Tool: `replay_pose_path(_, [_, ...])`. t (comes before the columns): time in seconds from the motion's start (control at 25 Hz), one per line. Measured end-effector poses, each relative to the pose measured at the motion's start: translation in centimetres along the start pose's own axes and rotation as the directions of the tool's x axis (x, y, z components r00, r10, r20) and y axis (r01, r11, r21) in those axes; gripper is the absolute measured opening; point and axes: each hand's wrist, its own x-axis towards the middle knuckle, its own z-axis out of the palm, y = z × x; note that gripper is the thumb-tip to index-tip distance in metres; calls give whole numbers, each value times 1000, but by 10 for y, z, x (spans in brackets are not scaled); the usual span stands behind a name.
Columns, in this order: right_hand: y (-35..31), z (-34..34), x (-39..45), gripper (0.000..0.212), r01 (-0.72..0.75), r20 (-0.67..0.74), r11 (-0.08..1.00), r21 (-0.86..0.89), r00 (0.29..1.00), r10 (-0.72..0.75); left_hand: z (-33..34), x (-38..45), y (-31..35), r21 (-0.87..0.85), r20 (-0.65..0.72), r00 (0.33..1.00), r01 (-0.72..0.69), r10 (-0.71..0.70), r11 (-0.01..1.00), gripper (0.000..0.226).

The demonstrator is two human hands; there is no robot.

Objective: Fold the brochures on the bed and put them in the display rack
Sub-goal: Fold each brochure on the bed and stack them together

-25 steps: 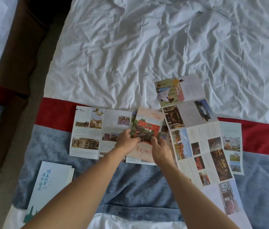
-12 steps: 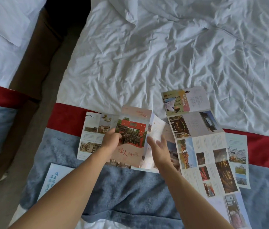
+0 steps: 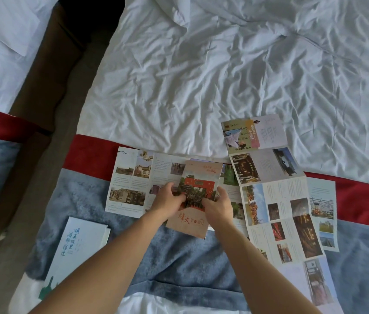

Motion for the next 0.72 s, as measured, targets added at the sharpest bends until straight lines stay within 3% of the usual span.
replay_pose_path(0.12, [11,0,3,52,22,3,992,-126,1000,-22,10,-1,-5,-17,47,999,-1,2,1000,56])
replay_pose_path(0.32, [28,6,11,59,14,79,982,-191,997,1,20,3,-9,14,86,996,21,-22,1000,73])
replay_pose_path(0.6, [26,7,12,85,-10,44,1000,-6,999,11,17,1,-11,54,45,998,-44,41,998,77])
replay_pose_path(0.72, [29,10,11,88,-22,52,998,51,998,19,16,-3,-10,-18,-54,998,-23,22,1000,57])
